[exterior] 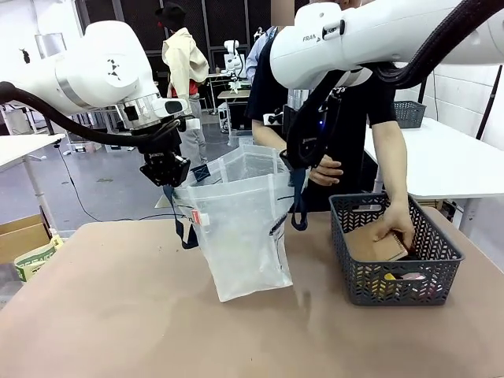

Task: Transfer purchased items from the store into the shopping bag.
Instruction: Open the Reusable shopping bag in the center of the table, then move the Reusable shopping bag to the right side of the table.

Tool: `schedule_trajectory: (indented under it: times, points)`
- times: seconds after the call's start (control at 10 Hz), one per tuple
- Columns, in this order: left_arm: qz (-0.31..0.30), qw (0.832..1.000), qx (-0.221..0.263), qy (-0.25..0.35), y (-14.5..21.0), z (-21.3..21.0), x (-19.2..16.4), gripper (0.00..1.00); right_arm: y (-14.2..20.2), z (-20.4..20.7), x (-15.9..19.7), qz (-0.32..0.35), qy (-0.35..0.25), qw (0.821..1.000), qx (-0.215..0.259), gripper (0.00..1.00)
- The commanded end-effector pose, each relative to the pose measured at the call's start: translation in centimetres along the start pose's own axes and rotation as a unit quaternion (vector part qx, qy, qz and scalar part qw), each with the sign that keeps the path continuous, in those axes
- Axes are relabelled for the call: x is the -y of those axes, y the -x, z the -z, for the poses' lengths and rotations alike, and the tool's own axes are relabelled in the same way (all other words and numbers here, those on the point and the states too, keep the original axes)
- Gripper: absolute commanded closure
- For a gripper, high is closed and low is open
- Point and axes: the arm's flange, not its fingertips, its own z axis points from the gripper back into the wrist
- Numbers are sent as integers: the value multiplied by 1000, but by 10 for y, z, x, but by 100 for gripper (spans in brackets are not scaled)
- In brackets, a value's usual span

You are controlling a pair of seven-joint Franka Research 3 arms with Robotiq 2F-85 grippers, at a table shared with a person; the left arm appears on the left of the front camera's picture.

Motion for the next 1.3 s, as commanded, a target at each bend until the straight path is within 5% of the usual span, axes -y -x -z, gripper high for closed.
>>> schedule_trajectory:
  times: [0.0,1.2]
  points:
    - [1,1000,1,9,3,-3,0,100,15,13,6,3,-1,1000,0,100]
    - [1,1000,1,9,3,-3,0,100,4,5,1,2,0,1000,-5,100]
